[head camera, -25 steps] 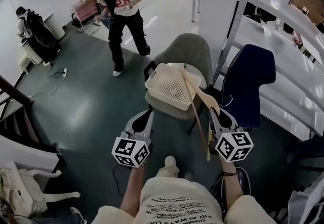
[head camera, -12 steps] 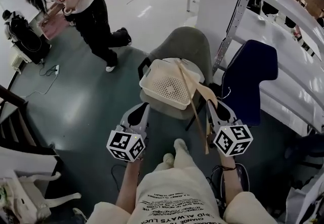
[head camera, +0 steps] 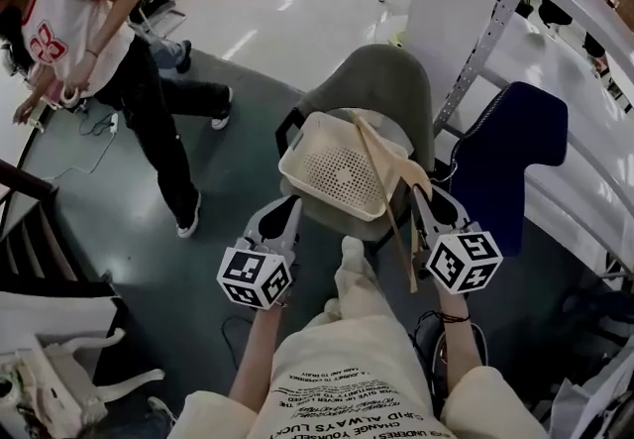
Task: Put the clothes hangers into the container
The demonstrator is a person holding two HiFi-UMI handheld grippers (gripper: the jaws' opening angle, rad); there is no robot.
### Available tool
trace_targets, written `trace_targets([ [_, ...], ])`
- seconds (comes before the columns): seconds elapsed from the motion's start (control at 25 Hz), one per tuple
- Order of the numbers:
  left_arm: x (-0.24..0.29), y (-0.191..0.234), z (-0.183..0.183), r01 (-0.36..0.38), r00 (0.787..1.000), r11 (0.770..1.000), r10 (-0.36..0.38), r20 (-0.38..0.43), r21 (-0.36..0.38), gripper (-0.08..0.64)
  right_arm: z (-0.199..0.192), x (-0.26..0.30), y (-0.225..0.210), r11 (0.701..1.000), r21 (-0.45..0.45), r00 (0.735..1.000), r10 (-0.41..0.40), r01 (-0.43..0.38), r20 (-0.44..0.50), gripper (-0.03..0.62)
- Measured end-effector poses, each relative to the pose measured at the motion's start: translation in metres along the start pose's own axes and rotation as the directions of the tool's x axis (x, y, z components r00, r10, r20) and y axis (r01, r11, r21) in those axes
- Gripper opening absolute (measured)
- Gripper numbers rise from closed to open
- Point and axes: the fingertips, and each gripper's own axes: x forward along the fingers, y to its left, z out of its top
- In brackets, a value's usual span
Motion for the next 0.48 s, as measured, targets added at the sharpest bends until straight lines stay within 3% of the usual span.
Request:
trace_targets([
  [0.24, 0.058, 0.037, -0.008, -0.042, 0.998, 0.997, 0.039, -0.059, -0.060, 0.026, 0.003, 0.071, -0.022, 0.998, 0.016, 0.993, 0.064, -0.063, -0.096, 0.055],
  [0.48, 0.111, 0.068, -0.023, -0.091, 0.989, 0.988, 0.076, -0.125, -0.121, 0.025, -0.007, 0.136, -0.045, 0.990, 0.052, 0.971, 0.136, -0.128, -0.199, 0.054],
])
